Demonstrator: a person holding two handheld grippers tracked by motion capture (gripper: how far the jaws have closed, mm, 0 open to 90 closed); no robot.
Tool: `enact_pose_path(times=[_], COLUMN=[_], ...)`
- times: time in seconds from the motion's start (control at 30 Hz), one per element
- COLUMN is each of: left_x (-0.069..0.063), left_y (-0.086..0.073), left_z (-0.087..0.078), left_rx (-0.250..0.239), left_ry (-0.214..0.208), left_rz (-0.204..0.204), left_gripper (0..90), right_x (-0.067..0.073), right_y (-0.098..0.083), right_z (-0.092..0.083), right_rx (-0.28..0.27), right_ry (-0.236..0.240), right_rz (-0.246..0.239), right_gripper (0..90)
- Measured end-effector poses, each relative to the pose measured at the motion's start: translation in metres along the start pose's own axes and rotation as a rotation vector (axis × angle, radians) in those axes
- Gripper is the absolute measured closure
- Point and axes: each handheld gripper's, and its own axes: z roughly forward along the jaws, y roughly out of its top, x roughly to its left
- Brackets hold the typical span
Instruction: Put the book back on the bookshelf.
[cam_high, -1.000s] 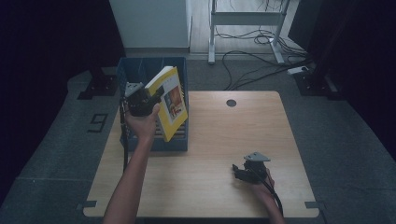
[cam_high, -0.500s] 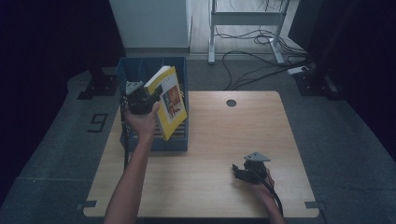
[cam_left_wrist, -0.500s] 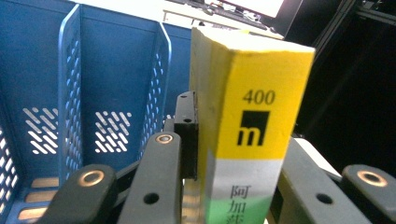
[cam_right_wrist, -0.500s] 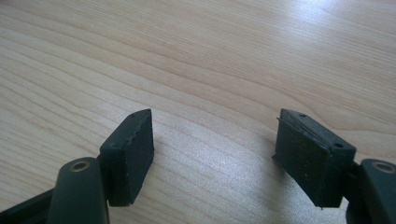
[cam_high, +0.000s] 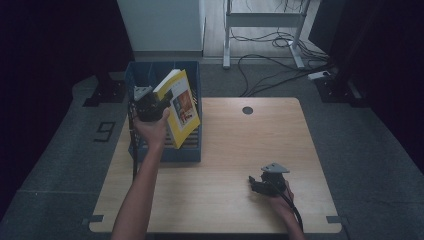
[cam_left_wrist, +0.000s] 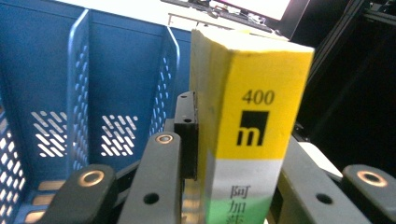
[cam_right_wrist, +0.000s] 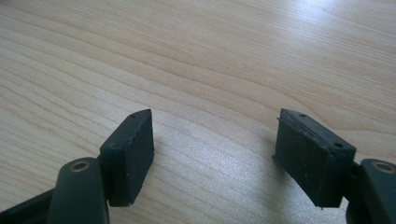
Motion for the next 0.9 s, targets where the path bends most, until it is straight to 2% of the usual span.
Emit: enact_pose_path(times=[0.37, 0.7, 0.9], left_x=[0.004, -0.002, -0.008], left_y=[0.002, -0.002, -0.002], left_z=[-0.004, 0.011, 0.021], left_rx=[-0.003, 0.000, 0.002], left_ry=[0.016, 0.013, 0.018], left_rz=[0.008, -0.003, 0.013], left_gripper=[75.5, 75.6, 75.6], right_x=[0.000, 0.000, 0.000], right_y=[0.000, 0.000, 0.000], right_z=[0.000, 0.000, 0.000], right_rx=[0.000, 0.000, -0.001], right_ry=[-0.001, -0.002, -0.001], right_rz=[0.000, 0.001, 0.002], right_gripper=[27.2, 27.2, 27.2])
